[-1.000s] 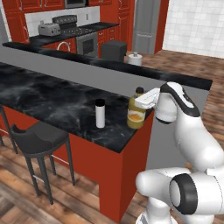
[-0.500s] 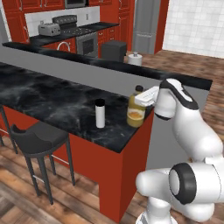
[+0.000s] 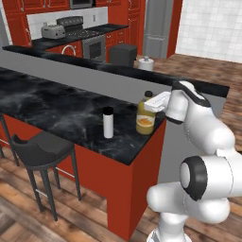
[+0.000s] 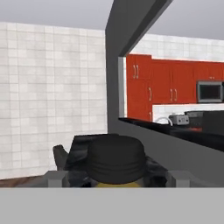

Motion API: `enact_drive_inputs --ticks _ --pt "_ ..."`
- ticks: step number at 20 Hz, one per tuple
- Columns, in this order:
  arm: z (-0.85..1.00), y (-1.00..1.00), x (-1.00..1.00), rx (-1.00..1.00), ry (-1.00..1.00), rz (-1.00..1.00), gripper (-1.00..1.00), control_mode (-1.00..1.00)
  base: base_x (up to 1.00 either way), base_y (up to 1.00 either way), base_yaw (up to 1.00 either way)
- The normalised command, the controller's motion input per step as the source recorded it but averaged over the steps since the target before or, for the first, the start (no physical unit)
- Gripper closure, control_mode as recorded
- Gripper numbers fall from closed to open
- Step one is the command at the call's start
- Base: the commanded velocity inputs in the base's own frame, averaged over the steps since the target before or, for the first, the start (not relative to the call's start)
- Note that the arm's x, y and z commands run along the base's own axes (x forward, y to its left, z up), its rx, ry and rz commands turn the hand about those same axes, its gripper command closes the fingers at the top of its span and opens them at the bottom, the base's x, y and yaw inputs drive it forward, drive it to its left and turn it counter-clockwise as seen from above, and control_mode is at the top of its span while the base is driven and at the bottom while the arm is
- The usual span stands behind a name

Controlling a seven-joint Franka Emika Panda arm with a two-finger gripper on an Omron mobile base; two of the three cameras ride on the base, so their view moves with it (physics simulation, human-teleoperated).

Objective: Move the drinks to the dining counter.

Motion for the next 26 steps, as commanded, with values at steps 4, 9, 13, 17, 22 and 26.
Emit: enact_drive_inputs --ticks 4,9,13,17,22,26 --pt "-0.22 -0.01 0.39 0.0 -0.01 0.03 1.0 -1.0 0.0 0.0 0.0" --pt "-0.18 0.0 0.38 0.0 -0.05 0.03 1.0 -1.0 0.0 0.0 0.0" --pt "0.0 0.0 0.38 0.0 -0.05 0.01 1.0 -1.0 0.0 0.0 0.0" --pt "-0.01 0.03 0.31 0.0 -0.06 0.0 1.0 -1.0 0.0 0.0 0.0" --pt "-0.11 0.08 0.27 0.0 -0.02 0.0 1.0 -1.0 0.0 0.0 0.0" --pt "-0.17 0.12 0.24 0.0 0.0 0.0 1.0 -1.0 0.0 0.0 0.0"
